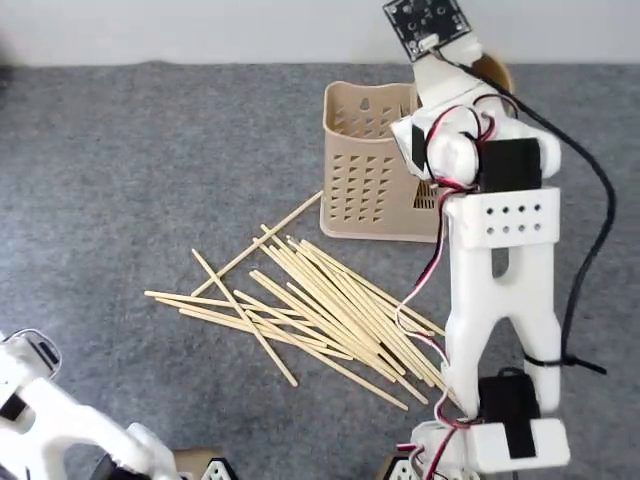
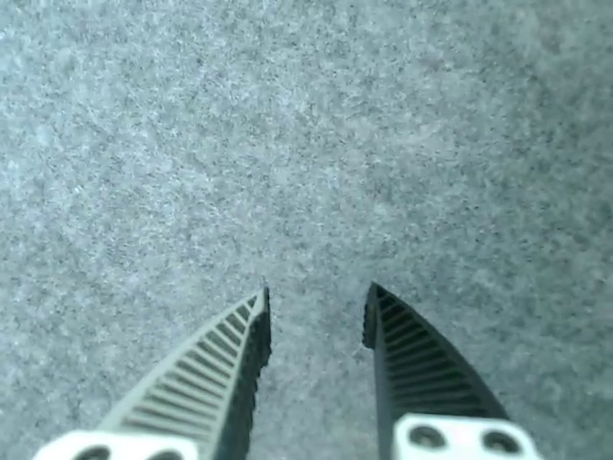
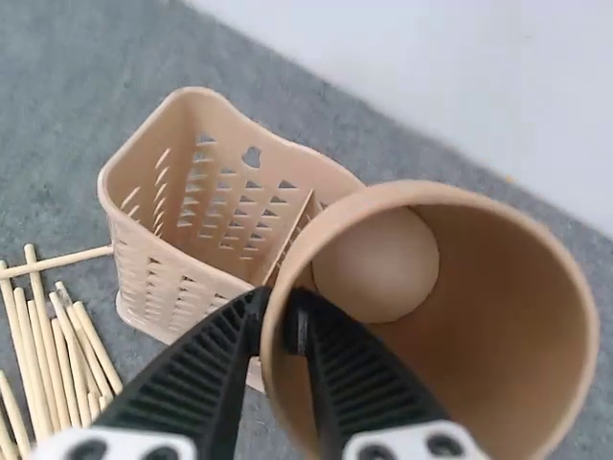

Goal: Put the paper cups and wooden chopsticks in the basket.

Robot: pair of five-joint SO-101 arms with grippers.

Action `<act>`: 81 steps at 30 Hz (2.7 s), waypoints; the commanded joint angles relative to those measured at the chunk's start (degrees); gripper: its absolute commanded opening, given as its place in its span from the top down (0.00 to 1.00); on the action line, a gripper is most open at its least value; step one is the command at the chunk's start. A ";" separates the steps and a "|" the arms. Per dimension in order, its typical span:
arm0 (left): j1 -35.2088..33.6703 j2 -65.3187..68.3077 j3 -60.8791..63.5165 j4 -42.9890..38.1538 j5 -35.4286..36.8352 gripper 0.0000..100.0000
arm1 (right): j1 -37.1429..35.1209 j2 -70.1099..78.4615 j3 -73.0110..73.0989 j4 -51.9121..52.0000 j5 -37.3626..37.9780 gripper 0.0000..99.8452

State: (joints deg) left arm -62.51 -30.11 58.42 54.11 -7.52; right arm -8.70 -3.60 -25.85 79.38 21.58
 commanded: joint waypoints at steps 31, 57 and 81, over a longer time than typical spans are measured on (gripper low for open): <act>0.26 -0.79 -0.40 -0.88 0.26 0.84 | 2.95 11.91 -26.99 21.23 3.87 0.97; 0.18 -0.70 -0.40 -0.88 0.18 0.84 | -10.77 -9.36 1.05 23.60 -7.82 0.71; 0.26 -0.44 -0.40 -0.88 0.18 0.84 | -12.18 -5.41 57.14 -12.62 -4.13 0.71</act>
State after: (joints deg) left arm -62.51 -30.11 58.42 54.11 -7.52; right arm -21.54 -11.43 31.38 69.98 16.75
